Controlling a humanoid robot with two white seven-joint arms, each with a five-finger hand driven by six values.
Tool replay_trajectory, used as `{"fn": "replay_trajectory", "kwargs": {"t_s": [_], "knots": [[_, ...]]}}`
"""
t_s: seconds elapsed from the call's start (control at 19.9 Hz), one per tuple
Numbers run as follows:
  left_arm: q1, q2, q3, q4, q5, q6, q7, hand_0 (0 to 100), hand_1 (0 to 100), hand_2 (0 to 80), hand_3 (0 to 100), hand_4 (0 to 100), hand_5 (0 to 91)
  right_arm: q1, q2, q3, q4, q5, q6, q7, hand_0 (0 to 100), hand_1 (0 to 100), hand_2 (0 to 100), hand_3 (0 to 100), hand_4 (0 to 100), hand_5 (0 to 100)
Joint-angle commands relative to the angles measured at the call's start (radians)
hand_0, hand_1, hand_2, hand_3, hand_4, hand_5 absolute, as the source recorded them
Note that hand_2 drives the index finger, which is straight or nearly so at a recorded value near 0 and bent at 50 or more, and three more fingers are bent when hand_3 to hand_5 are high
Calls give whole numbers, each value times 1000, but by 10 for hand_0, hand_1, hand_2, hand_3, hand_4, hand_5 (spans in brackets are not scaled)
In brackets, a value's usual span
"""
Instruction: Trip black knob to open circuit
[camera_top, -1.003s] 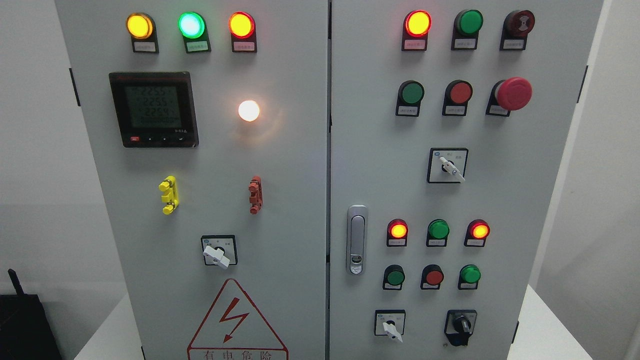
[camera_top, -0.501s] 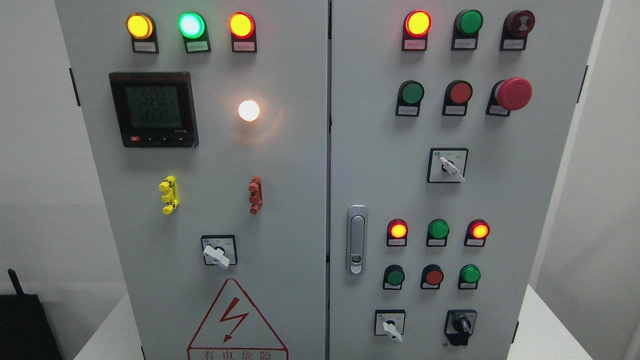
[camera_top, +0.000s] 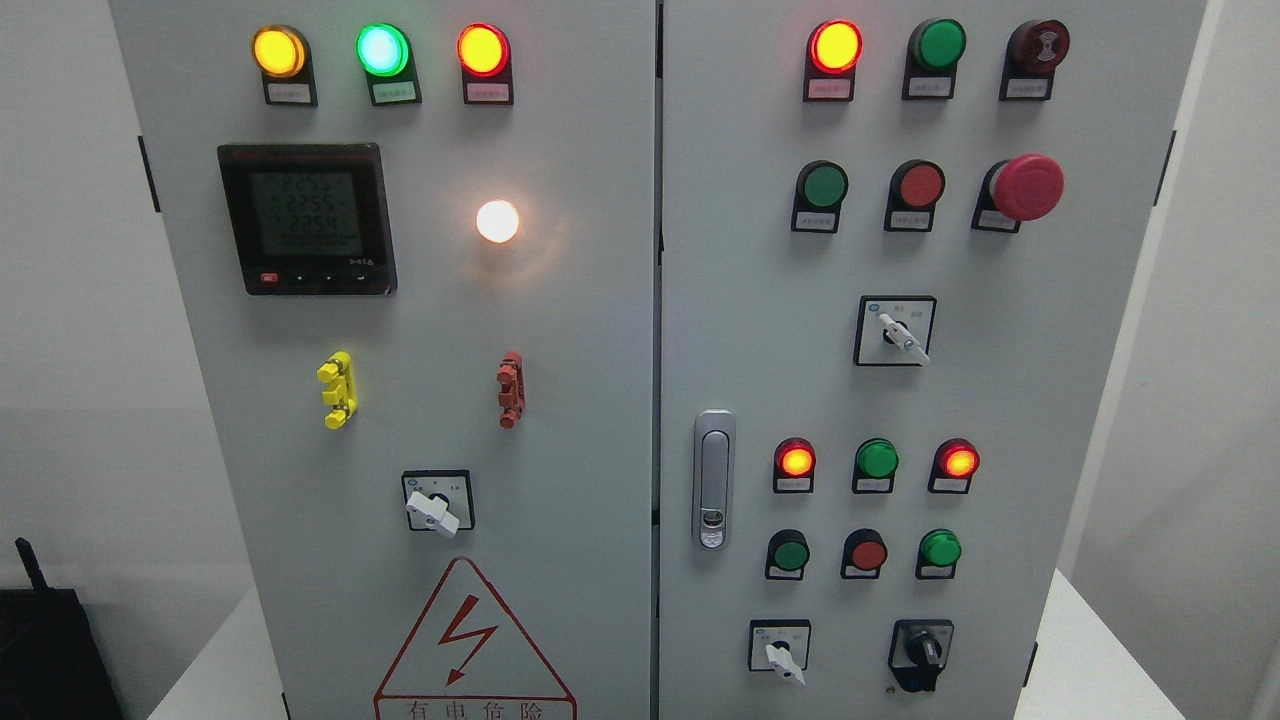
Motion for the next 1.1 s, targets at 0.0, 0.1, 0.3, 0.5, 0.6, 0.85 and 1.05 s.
{"fn": "replay_trajectory", "kwargs": {"t_s": [0.0, 0.1, 0.3, 0.5, 0.6, 0.85, 1.05], "knots": [[-4, -2, 1, 0, 2, -1, 0, 120, 389, 0, 0, 0, 0, -20, 0, -5, -63, -13, 18, 2, 1000, 862, 0, 981, 921, 908], [-2, -2, 1, 0, 2, -1, 0, 120, 389, 0, 0, 0, 0, -35, 0, -5, -90, -14, 39, 2, 1000, 862, 0, 984, 924, 911], [-4, -2, 1, 0, 2, -1, 0, 120, 389, 0, 0, 0, 0, -52, 0, -4, -141, -19, 72, 2, 1000, 863, 0, 991, 931, 917], [-4, -2, 1, 0, 2, -1, 0, 120, 389, 0, 0, 0, 0, -67, 0, 0, -169, -19, 90, 2, 1000, 865, 0, 996, 936, 917], [-4, -2, 1, 0, 2, -1, 0, 120, 389, 0, 0, 0, 0, -72, -1, 0, -182, -19, 98, 2, 1000, 865, 0, 998, 937, 917], [-2, -2, 1, 0, 2, -1, 0, 120, 389, 0, 0, 0, 0, -81, -1, 4, -210, -19, 101, 4, 1000, 867, 0, 1000, 939, 916], [-2, -2, 1, 0, 2, -1, 0, 120, 389, 0, 0, 0, 0, -95, -4, 9, -218, -19, 119, 2, 1000, 868, 0, 1000, 942, 917]]}}
